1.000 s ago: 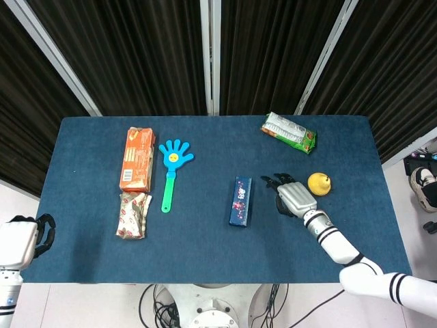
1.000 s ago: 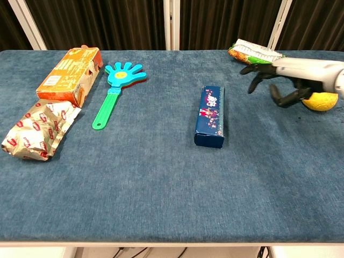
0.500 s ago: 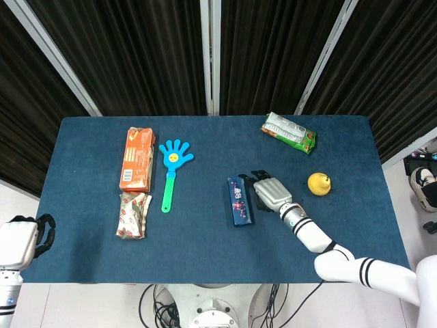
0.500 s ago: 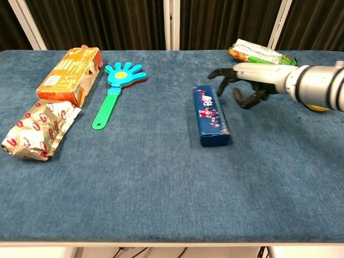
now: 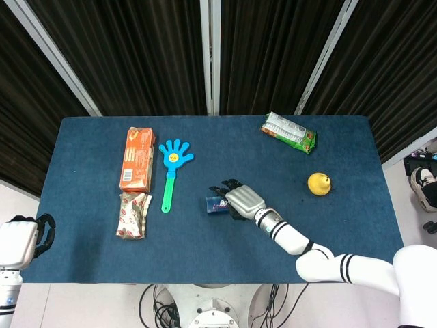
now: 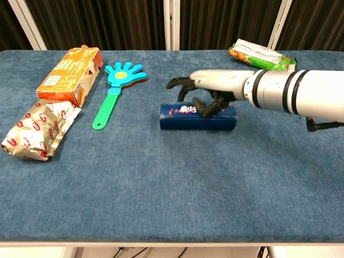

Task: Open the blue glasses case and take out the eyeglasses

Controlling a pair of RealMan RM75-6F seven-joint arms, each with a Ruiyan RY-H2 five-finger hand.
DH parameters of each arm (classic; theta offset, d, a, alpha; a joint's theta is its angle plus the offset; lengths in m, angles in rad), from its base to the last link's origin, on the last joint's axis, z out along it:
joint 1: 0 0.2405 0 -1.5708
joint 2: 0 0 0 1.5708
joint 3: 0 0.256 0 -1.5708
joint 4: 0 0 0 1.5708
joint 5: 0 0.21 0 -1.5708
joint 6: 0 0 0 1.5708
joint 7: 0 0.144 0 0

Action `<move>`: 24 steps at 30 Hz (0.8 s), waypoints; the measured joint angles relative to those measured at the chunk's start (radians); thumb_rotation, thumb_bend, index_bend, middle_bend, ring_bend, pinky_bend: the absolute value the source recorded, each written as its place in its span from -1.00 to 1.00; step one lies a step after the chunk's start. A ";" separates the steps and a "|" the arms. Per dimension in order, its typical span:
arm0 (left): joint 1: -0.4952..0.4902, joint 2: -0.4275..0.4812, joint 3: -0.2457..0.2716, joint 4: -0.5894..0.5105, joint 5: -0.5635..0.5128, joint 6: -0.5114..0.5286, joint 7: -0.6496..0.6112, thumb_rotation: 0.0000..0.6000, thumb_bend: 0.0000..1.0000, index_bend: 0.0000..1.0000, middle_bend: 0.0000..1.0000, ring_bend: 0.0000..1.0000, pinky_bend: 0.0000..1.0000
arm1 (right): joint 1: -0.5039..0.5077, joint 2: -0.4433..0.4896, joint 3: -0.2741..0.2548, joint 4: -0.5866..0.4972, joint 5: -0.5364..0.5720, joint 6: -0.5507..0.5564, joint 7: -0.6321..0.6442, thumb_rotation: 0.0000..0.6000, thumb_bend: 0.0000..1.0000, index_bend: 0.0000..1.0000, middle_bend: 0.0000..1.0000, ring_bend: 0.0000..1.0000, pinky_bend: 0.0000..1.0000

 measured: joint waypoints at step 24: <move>-0.001 0.002 0.000 -0.001 -0.001 -0.003 -0.004 1.00 -0.38 0.57 0.63 0.33 0.02 | 0.012 0.016 -0.054 0.038 -0.063 0.042 0.004 1.00 -0.27 -1.00 -0.54 -1.00 -1.00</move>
